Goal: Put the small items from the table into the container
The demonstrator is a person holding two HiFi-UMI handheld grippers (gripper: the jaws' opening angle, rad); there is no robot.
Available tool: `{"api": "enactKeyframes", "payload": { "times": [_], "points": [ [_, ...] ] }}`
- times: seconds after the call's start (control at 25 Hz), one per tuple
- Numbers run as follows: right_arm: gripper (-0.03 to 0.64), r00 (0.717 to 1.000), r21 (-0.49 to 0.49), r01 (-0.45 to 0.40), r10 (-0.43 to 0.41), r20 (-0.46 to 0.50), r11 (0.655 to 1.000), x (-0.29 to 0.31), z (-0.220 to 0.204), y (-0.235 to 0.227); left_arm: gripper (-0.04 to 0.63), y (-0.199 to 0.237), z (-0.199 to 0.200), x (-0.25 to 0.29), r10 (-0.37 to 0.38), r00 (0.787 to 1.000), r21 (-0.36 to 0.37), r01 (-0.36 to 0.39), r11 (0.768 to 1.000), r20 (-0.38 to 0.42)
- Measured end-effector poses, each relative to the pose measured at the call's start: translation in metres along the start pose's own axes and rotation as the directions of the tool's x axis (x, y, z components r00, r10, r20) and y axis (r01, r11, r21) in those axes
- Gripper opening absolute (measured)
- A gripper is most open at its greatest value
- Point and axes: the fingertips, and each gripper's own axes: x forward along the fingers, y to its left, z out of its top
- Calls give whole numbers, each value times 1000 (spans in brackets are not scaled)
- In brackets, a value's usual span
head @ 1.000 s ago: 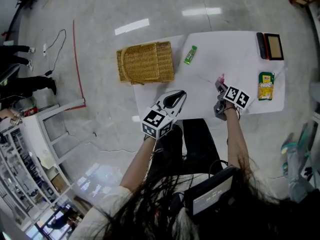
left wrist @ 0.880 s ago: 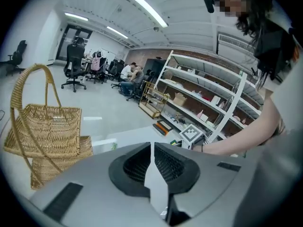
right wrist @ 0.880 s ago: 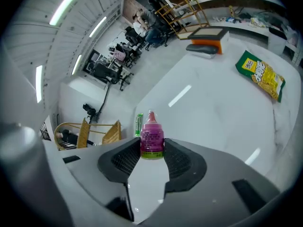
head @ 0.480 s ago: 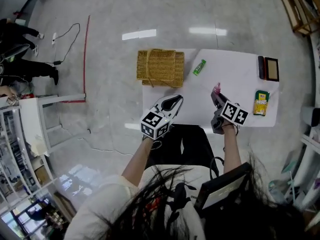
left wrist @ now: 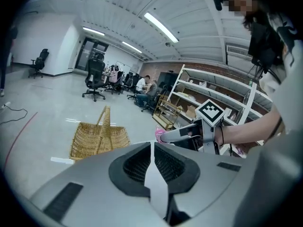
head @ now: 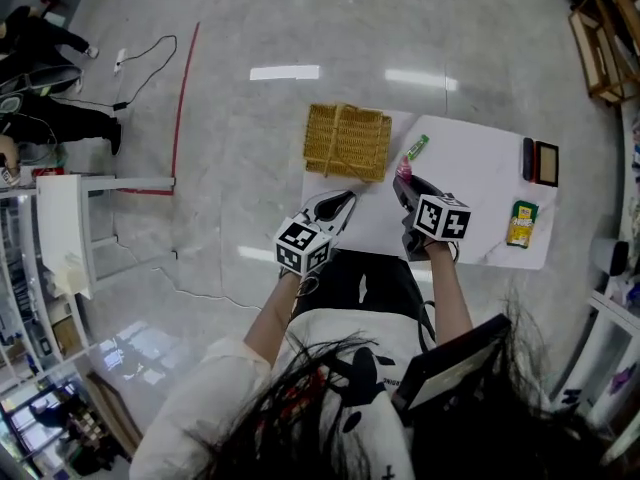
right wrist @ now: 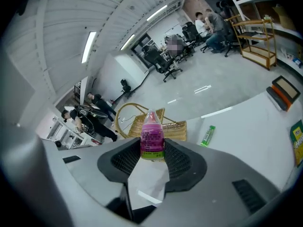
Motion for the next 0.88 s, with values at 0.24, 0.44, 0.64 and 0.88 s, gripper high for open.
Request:
{"api": "enactKeyframes", "payload": {
  "times": [0.24, 0.44, 0.64, 0.88],
  "points": [
    [167, 998, -96, 5, -11, -64, 995, 50, 10, 31, 15, 38, 3, -31, 49, 999, -29, -48, 998, 15],
    [167, 989, -215, 37, -67, -133, 976, 87, 12, 37, 15, 62, 6, -50, 80, 996, -52, -79, 996, 25],
    [167, 978, -276, 90, -137, -156, 957, 110, 16, 40, 15, 82, 6, -65, 102, 994, -69, -100, 993, 32],
    [167, 962, -323, 133, -201, -187, 937, 122, 14, 40, 15, 91, 1, -77, 117, 992, -84, -113, 990, 39]
  ]
}}
